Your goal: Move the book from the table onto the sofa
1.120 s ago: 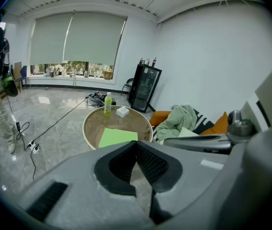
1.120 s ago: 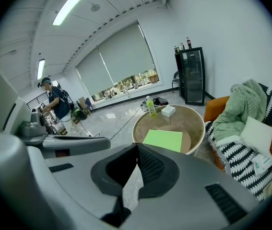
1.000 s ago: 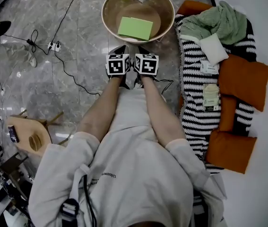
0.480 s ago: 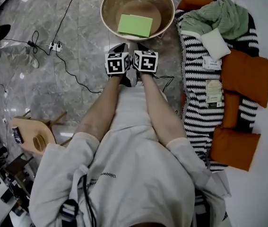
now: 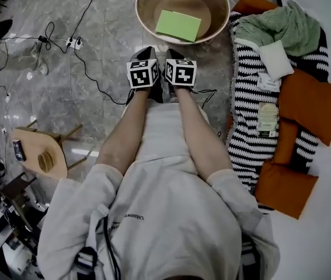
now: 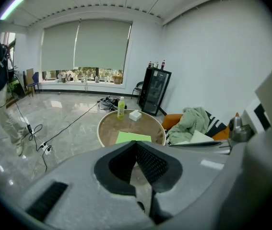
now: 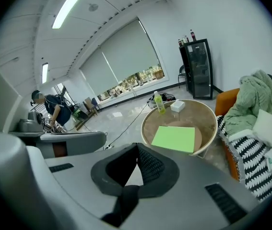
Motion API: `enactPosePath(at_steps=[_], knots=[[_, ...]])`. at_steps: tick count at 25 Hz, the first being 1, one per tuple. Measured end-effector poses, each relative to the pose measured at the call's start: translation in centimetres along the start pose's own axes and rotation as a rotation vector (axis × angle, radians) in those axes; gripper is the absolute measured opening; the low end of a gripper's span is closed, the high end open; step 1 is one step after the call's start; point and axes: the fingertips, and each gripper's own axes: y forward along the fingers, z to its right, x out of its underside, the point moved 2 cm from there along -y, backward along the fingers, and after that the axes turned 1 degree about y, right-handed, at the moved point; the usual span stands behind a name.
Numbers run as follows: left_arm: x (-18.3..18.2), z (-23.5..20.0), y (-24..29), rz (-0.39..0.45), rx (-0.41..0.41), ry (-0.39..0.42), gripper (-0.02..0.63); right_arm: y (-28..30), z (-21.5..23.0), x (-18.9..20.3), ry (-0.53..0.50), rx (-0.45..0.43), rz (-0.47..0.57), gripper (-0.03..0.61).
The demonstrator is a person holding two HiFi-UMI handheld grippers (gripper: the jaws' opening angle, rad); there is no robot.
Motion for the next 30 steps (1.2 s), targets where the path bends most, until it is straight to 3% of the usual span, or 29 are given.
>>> enactPosePath(at_steps=[16, 22, 30], knots=[[-2.6, -4.2, 3.2, 0.011, -0.034, -0.089, 0.009, 2.7, 5.1, -0.9, 0.149, 0.114, -0.031, 0.006], [-6.8, -6.1, 5.1, 0.07, -0.068, -0.158, 0.009, 3.3, 8.2, -3.0, 0.23, 0.151, 0.005, 0.006], [-9.0, -6.4, 9.2, 0.019, -0.054, -0.161, 0.009, 5.7, 10.4, -3.7, 0.253, 0.185, -0.06, 0.006]])
